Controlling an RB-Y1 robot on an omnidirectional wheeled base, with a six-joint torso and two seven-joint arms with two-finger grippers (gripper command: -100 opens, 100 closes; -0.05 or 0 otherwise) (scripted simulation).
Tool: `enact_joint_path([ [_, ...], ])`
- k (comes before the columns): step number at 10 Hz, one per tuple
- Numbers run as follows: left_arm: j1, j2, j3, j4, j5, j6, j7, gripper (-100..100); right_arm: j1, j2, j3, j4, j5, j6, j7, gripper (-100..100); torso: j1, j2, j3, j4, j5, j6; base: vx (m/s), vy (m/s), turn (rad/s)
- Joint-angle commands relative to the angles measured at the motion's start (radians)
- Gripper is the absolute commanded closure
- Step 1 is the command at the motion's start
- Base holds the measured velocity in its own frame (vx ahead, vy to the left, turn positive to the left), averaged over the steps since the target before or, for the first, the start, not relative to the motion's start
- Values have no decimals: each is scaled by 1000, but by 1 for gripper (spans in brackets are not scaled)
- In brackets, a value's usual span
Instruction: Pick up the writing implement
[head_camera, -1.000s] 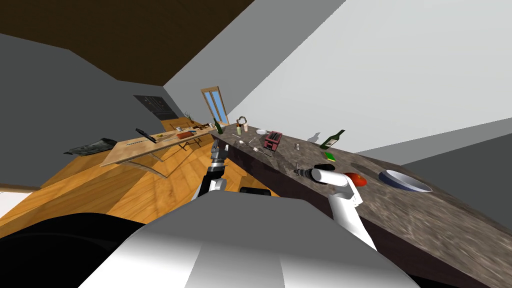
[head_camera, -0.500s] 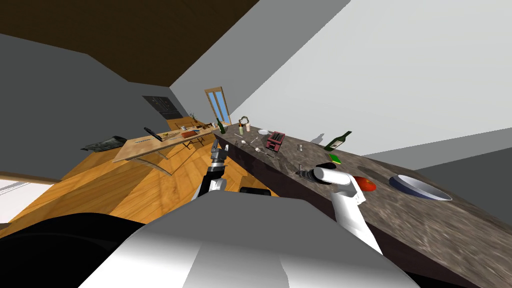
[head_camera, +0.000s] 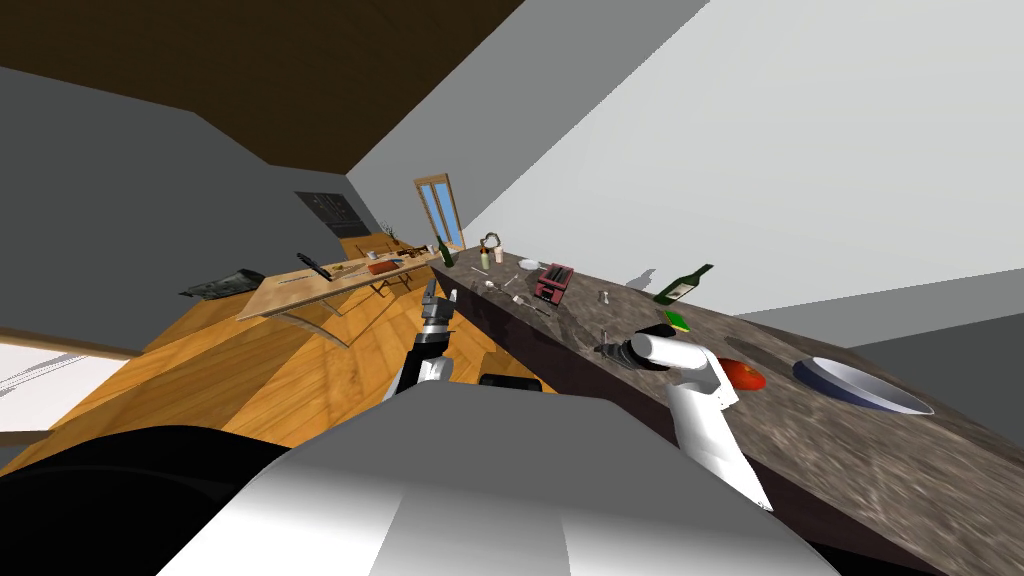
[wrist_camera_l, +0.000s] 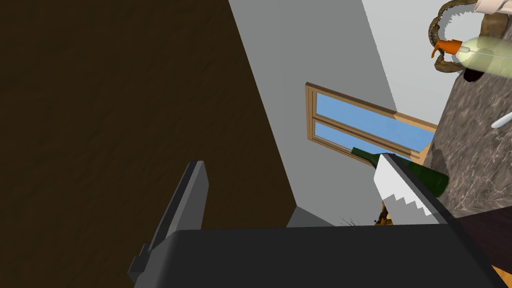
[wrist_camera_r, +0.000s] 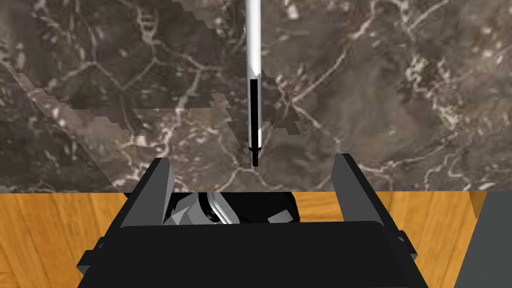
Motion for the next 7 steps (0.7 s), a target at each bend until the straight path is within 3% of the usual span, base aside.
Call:
enact_joint_path([
  [1,0,0,0,0,0,0,0,0,0,0,0,0,0,0,0,0,0,0,0,0,0,0,0,0,0],
  [2,0,0,0,0,0,0,0,0,-1,11,1,34,10,-33,24,-100,0,0,0,0,0,0,19,4,-36],
  [5,0,0,0,0,0,0,0,0,-2,27,2,86,25,-83,59,-100,1,-2,-1,0,0,0,30,18,-28],
  [6,0,0,0,0,0,0,0,0,-2,22,0,74,20,-69,51,-100,1,-2,-1,0,0,0,10,8,-8],
  [7,0,0,0,0,0,0,0,0,-2,23,0,76,21,-72,54,100,0,-1,-1,0,0,0,0,0,0],
])
